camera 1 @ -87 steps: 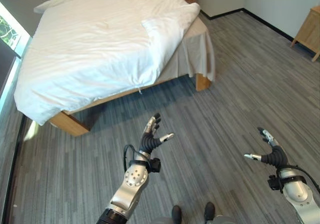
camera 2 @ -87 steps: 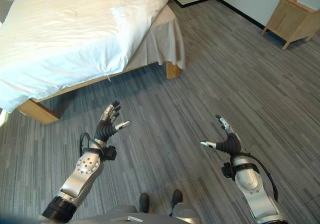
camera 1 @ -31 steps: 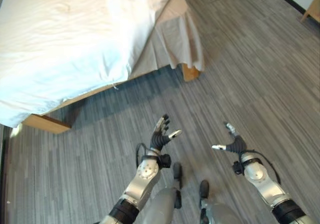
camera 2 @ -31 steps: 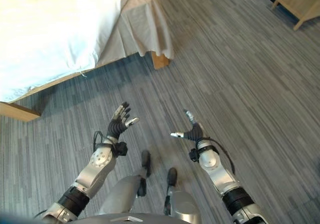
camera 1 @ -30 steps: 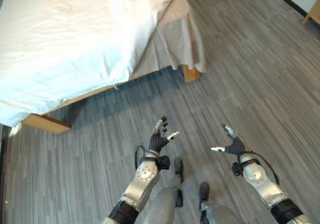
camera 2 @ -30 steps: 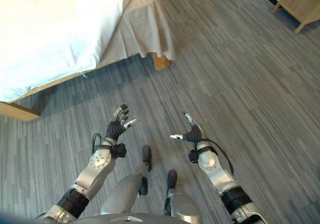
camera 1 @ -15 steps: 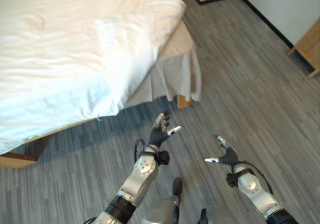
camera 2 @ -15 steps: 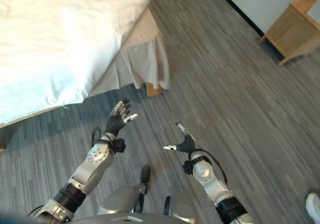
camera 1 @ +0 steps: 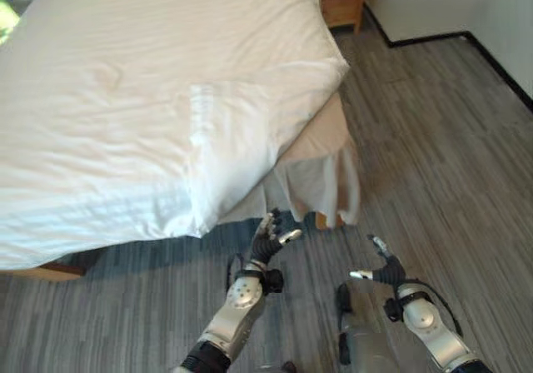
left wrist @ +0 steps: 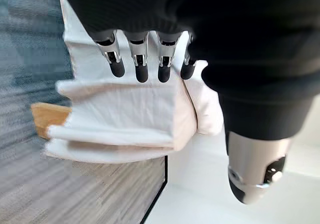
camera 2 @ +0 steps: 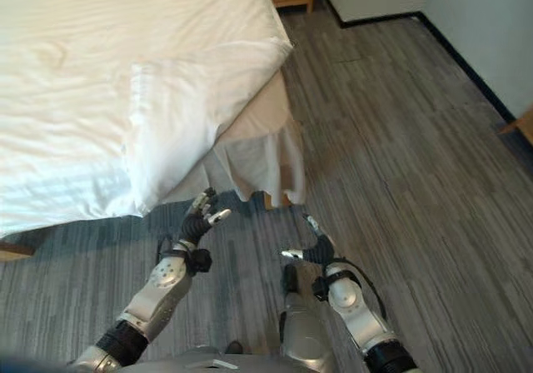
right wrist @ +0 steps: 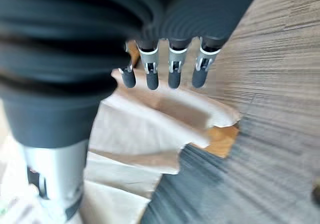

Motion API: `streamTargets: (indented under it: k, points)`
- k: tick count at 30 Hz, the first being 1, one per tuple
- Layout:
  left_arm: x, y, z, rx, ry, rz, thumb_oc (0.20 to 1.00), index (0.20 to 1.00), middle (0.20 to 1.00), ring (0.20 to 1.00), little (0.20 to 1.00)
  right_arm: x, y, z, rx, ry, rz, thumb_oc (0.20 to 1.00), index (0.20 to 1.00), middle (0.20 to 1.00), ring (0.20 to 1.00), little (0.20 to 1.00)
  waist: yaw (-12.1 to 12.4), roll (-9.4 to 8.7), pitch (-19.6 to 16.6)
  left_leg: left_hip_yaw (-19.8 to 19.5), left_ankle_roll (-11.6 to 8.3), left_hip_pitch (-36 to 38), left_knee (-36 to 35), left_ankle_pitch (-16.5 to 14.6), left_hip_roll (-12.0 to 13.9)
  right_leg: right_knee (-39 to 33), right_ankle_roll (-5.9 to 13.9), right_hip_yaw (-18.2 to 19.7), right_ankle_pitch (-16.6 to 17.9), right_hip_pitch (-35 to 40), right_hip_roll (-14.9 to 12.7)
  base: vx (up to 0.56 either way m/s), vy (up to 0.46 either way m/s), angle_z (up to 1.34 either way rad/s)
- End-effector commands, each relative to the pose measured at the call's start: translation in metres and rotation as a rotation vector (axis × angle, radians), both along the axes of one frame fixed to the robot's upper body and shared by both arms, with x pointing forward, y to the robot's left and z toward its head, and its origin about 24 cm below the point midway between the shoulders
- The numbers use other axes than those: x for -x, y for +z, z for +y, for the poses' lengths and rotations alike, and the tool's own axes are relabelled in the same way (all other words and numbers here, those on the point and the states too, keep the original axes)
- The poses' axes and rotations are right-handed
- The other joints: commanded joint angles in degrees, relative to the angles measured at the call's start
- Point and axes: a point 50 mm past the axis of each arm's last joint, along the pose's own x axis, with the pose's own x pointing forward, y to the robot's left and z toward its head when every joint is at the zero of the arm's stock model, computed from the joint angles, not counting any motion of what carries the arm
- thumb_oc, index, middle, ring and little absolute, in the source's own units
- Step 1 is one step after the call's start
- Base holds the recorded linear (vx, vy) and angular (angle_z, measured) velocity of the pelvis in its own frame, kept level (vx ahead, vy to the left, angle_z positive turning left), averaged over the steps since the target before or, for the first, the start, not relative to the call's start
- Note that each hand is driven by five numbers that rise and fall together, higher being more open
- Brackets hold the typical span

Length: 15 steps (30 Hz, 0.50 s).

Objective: Making the bed.

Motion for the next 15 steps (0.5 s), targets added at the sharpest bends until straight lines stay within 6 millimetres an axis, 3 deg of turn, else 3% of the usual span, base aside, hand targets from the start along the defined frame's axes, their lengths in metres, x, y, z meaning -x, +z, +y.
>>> streamTargets:
  k: [1,2,3,4,6,7,9,11,13,15]
  points:
    - [-0.004,0.023,0.001,0.023,-0.043,-0.123,1.000,1.000,1.000,1.000,1.000,-0.036,0.037,-0.026,0.018,-0.022,-0.135,1.000,1.000,1.000,1.000,1.000,1.5,-0.50,-0.7,3.2,-4.15,-1.0,10.6,0.4,1.8,-7.7,8.74,3.6,2.7,1.0,-3.2,0.40,-0.264,0.78]
    - [-0.004,0.023,0.001,0.023,-0.042,-0.123,1.000,1.000,1.000,1.000,1.000,-0.036,0.037,-0.026,0.018,-0.021,-0.136,1.000,1.000,1.000,1.000,1.000,1.4,-0.11,-0.7,3.2,-4.04,-1.0,10.8,-0.1,2.2,-7.9,8.80,3.4,2.4,1.3,-2.8,0.35,-0.307,0.65]
    - [-0.009,0.034,0.003,0.061,-0.042,-0.162,1.000,1.000,1.000,1.000,1.000,-0.026,0.050,-0.023,-0.038,-0.023,-0.212,1.000,1.000,1.000,1.000,1.000,2.0,-1.97,2.0,5.9,-4.85,-11.4,28.6,9.4,-0.1,-8.6,6.60,2.4,1.9,6.1,-4.4,0.17,-0.234,0.61]
    - [-0.010,0.036,0.006,0.046,-0.039,-0.171,1.000,1.000,1.000,1.000,1.000,-0.026,0.056,-0.023,-0.037,-0.014,-0.241,1.000,1.000,1.000,1.000,1.000,2.7,-3.02,3.2,9.1,-3.59,-15.6,34.6,9.0,-0.5,-9.1,5.55,2.0,1.1,8.1,-4.5,0.21,-0.353,0.31]
    - [-0.015,0.045,0.012,0.032,-0.016,-0.209,1.000,1.000,1.000,1.000,1.000,-0.027,0.067,-0.032,0.028,-0.036,-0.300,1.000,1.000,1.000,1.000,1.000,4.0,-4.18,4.1,16.3,-3.11,-21.4,36.4,7.5,2.2,-10.0,5.24,0.3,-1.3,11.0,-5.4,0.21,-0.227,0.17]
    - [-0.015,0.048,0.014,0.036,-0.001,-0.220,1.000,1.000,1.000,1.000,1.000,-0.030,0.071,-0.034,0.069,-0.056,-0.331,1.000,1.000,1.000,1.000,1.000,4.6,-3.96,4.3,19.4,-3.14,-23.0,33.3,6.9,4.0,-10.0,5.27,-0.9,-2.7,12.0,-5.5,0.27,-0.100,0.19]
    - [-0.013,0.051,0.015,0.061,0.019,-0.229,1.000,1.000,1.000,1.000,1.000,-0.031,0.083,-0.038,0.117,-0.093,-0.414,1.000,1.000,1.000,1.000,1.000,5.2,-3.11,4.0,25.0,-2.70,-23.9,24.4,5.0,4.5,-10.0,5.76,-2.6,-5.4,14.4,-5.1,0.34,-0.039,0.40]
    - [-0.010,0.050,0.017,0.058,0.028,-0.226,1.000,1.000,1.000,1.000,1.000,-0.033,0.099,-0.044,0.177,-0.123,-0.503,1.000,1.000,1.000,1.000,1.000,5.3,-2.54,2.8,29.5,-1.44,-24.2,15.8,5.2,2.5,-10.0,6.09,-4.1,-6.9,15.6,-4.6,0.31,-0.011,0.61]
    - [-0.006,0.049,0.018,0.064,0.031,-0.222,1.000,1.000,1.000,1.000,1.000,-0.033,0.114,-0.052,0.268,-0.164,-0.585,1.000,1.000,1.000,1.000,1.000,5.1,-1.40,1.7,35.5,-0.57,-23.1,9.0,7.4,1.8,-10.0,6.35,-6.0,-8.9,17.7,-3.6,0.29,0.045,0.60]
    - [-0.004,0.047,0.019,0.064,0.041,-0.214,1.000,1.000,1.000,1.000,1.000,-0.035,0.119,-0.054,0.302,-0.174,-0.617,1.000,1.000,1.000,1.000,1.000,5.3,-0.99,1.3,35.8,-0.12,-21.6,5.7,7.7,1.1,-10.0,6.63,-6.4,-9.1,18.4,-3.5,0.26,0.102,0.44]
